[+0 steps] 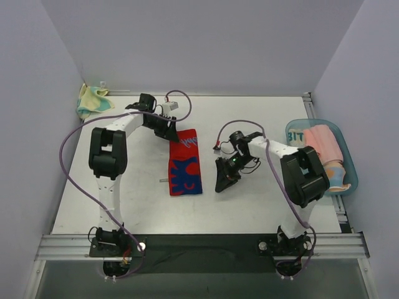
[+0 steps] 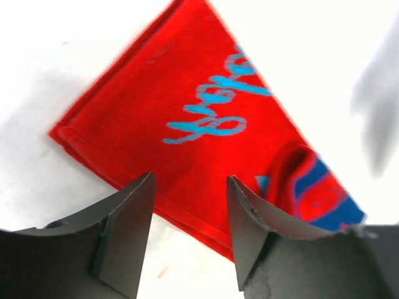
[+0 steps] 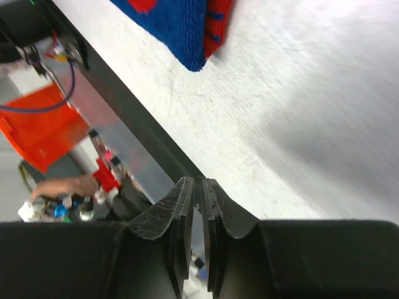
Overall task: Roll the towels
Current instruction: Fold the towel
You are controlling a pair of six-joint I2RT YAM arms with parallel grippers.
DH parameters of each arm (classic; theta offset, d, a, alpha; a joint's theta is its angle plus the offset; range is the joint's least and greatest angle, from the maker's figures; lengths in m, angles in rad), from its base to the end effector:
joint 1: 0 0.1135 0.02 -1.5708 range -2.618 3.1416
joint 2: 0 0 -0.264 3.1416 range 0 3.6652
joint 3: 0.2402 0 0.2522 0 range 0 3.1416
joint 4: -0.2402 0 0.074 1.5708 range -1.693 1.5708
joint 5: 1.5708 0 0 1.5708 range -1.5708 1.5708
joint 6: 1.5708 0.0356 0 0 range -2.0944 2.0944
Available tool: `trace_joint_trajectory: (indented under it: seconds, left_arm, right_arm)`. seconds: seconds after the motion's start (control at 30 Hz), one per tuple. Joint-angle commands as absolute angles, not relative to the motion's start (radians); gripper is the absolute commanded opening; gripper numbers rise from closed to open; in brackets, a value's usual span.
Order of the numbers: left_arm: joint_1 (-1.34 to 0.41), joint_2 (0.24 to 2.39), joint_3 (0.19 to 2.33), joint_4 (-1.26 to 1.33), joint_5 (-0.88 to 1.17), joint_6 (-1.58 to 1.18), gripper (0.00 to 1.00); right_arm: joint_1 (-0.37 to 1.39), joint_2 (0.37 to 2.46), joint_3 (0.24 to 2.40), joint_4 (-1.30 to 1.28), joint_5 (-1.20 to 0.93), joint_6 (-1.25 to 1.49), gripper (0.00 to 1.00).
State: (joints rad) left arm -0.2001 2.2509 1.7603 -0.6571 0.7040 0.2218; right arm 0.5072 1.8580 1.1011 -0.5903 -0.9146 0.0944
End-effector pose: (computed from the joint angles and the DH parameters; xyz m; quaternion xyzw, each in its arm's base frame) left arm 0.4579 -0.1164 0.1641 0.2630 0.8823 -0.3349 0.2007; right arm 0.2794 0.1875 0.1488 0.2309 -0.8626 -0.4487 0.0344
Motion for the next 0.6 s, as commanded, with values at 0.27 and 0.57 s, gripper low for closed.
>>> trace_joint_trajectory:
  seconds: [0.27, 0.57]
  left_arm:
    - [-0.141, 1.812, 1.399, -0.540, 0.910, 0.225, 0.63]
    - [-0.147, 1.900, 1.370, -0.346, 0.953, 0.049, 0.57]
  right_arm:
    - [0.443, 1.841, 1.463, -0.541, -0.626, 0.193, 0.31]
    - [0.482, 2.088, 1.677, -0.538, -0.557, 0.239, 0.36]
